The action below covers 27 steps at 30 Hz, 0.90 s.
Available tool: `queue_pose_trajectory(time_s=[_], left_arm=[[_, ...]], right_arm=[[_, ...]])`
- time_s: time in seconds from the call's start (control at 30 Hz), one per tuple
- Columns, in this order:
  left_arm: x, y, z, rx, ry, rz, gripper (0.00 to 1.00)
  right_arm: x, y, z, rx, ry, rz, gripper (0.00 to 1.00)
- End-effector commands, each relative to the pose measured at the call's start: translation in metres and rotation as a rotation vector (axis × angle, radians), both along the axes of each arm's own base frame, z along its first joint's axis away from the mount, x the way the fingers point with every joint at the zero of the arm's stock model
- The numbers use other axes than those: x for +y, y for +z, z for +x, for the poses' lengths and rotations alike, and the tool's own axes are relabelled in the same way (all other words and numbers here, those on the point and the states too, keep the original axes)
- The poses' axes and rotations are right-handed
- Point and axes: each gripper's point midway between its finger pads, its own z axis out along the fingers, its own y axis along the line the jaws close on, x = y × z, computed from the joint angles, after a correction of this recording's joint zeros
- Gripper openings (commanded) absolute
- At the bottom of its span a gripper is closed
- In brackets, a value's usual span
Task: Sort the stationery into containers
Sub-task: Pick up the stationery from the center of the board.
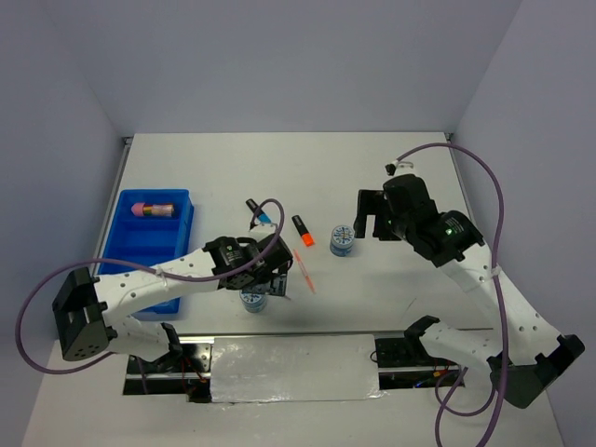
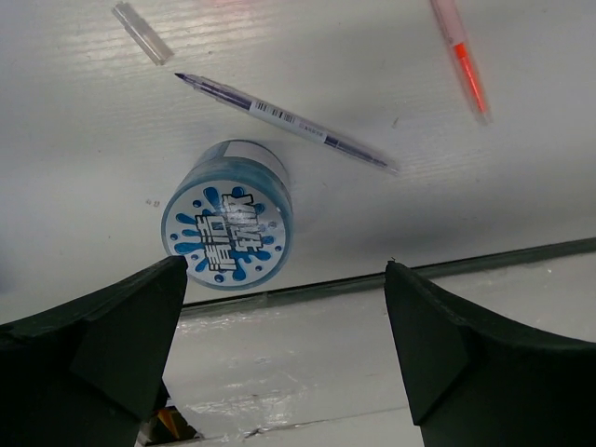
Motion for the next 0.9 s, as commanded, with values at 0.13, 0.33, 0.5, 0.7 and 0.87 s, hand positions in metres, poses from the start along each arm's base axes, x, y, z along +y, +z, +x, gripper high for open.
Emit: queue_pose_trajectory(time_s=[0.13, 0.33, 0.5, 0.7, 0.87], left_arm=[[0.006, -0.019, 0.007, -0.049, 0.082, 0.045, 0.99], [0.020, -0.034, 0.008, -0.055, 0.107, 0.103, 0.99], [0.026, -0.048, 0.013, -0.051, 0.120, 0.098, 0.99], [0.029, -0.064, 0.017, -0.040, 0.126, 0.088, 0.97], [0.026, -0.065, 0.018, -0.028, 0.125, 0.083, 0.48]], right_arm=[[0.007, 0.000, -0.012, 0.011, 0.068, 0.038, 1.00], [0.009, 0.001, -0.016, 0.018, 0.100, 0.034, 1.00], [0.015, 0.008, -0.016, 0.014, 0.131, 0.054, 1.00], [0.020, 0.012, -0.018, 0.011, 0.156, 0.068, 1.00], [0.018, 0.018, -0.018, 0.002, 0.157, 0.065, 1.00]])
